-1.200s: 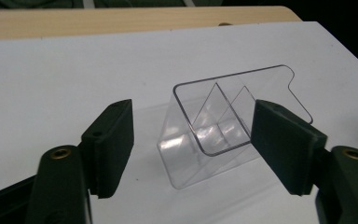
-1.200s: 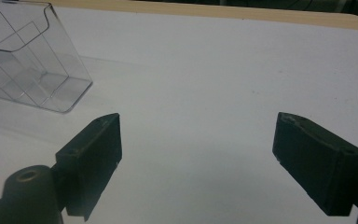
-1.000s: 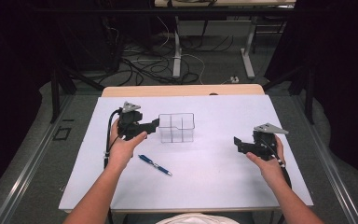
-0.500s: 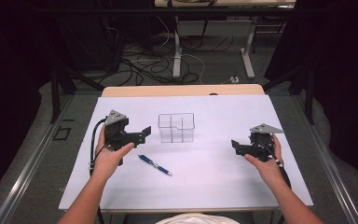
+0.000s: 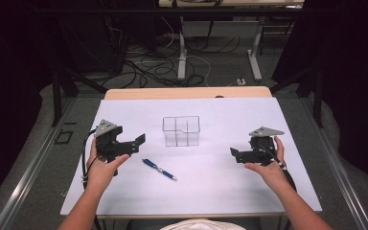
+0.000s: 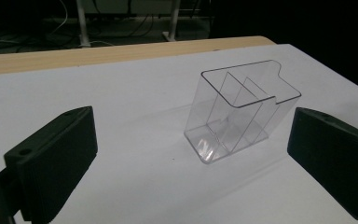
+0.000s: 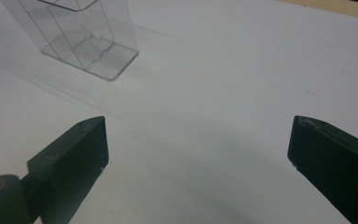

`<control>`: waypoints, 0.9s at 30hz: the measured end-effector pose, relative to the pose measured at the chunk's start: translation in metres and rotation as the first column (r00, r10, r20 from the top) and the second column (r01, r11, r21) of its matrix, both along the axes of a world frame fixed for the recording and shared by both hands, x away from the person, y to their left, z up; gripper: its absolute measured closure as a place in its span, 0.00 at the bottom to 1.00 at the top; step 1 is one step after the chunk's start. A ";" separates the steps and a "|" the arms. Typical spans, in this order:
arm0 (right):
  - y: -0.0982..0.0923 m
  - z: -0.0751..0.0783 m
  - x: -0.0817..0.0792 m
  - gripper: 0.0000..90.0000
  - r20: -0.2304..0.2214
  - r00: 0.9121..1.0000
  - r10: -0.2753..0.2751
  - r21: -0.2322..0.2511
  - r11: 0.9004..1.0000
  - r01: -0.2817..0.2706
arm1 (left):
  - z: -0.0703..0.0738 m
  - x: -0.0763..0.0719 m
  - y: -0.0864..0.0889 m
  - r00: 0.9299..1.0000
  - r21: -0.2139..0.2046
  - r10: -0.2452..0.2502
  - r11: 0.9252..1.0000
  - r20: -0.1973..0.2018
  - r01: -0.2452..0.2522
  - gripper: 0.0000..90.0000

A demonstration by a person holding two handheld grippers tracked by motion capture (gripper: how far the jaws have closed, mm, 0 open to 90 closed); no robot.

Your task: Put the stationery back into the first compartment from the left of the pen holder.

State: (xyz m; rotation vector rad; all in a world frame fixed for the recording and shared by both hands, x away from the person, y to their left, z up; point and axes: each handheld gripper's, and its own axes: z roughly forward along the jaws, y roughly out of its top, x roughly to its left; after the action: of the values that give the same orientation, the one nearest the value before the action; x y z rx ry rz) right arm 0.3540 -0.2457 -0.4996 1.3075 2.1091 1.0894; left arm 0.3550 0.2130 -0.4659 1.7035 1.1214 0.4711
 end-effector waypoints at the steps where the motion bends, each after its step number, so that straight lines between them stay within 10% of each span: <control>1: 0.004 0.002 0.000 0.06 0.011 1.000 0.023 -0.001 1.000 -0.023 | -0.001 -0.001 0.002 1.000 0.000 0.003 1.000 0.001 -0.003 0.03; 13: 0.044 0.013 -0.004 0.19 0.075 0.981 0.179 -0.011 0.984 -0.179 | -0.006 -0.012 0.010 0.999 0.035 0.006 0.999 0.050 -0.008 0.04; 27: 0.088 0.003 0.010 0.33 0.028 0.962 0.270 -0.039 0.962 -0.269 | -0.013 -0.011 0.009 0.999 0.027 0.013 1.000 0.036 -0.014 0.05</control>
State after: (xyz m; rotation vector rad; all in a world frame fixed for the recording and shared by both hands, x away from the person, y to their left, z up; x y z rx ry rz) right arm 0.3644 -0.1580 -0.4971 0.9983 2.3194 1.1663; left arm 0.3440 0.2217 -0.4793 1.7060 1.1061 0.5257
